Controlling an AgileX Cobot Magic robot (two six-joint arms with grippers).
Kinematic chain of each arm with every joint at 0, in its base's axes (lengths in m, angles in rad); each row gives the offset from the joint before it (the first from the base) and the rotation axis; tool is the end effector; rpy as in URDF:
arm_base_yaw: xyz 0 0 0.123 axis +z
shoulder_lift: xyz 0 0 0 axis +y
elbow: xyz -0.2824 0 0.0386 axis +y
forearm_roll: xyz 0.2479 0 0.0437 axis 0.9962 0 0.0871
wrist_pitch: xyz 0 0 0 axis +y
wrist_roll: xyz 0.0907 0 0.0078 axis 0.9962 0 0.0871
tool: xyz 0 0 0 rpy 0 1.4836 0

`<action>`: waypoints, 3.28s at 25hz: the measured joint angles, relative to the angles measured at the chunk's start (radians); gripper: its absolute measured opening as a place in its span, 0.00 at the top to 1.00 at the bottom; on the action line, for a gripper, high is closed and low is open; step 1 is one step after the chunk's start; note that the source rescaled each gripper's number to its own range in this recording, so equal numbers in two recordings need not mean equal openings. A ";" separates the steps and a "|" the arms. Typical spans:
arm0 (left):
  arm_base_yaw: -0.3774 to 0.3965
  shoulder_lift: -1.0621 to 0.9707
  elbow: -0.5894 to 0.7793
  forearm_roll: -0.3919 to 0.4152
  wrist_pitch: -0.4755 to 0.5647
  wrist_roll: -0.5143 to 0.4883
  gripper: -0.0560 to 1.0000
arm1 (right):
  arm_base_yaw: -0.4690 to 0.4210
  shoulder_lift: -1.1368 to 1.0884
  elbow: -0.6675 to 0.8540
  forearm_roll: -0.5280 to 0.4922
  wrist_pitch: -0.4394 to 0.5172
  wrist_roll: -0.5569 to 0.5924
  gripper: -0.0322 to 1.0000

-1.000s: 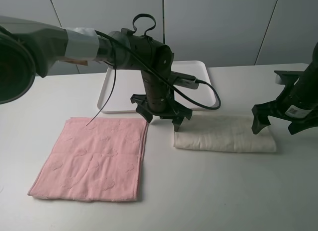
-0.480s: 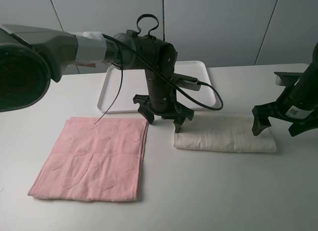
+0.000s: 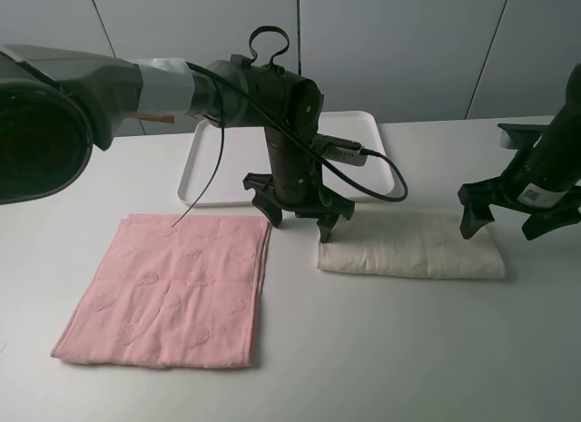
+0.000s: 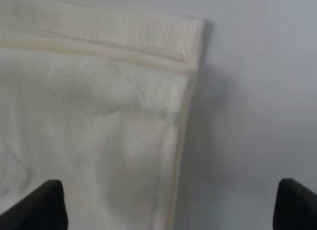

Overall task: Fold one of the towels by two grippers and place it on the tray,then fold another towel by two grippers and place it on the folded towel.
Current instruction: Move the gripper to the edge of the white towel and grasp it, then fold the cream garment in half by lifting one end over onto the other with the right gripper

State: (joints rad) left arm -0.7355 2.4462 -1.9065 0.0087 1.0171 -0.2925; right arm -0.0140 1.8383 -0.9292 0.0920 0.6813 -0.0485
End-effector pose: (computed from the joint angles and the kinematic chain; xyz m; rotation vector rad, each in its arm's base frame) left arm 0.3606 -0.3254 0.0938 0.6761 2.9731 -0.0658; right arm 0.3049 0.0010 0.1258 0.0538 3.0704 0.0894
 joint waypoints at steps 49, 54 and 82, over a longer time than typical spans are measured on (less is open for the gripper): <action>0.000 0.002 0.000 -0.009 -0.010 0.034 0.02 | 0.014 0.146 -0.036 0.070 0.025 -0.012 0.80; 0.000 0.002 0.000 -0.009 -0.012 0.034 0.02 | 0.020 0.147 -0.041 0.079 0.031 -0.040 0.93; 0.000 0.002 0.000 -0.009 -0.012 0.034 0.02 | 0.014 0.006 -0.025 0.459 0.132 -0.268 0.93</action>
State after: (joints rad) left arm -0.7355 2.4482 -1.9065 0.0000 1.0055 -0.2583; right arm 0.0000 1.8446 -0.9543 0.5509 0.8137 -0.3167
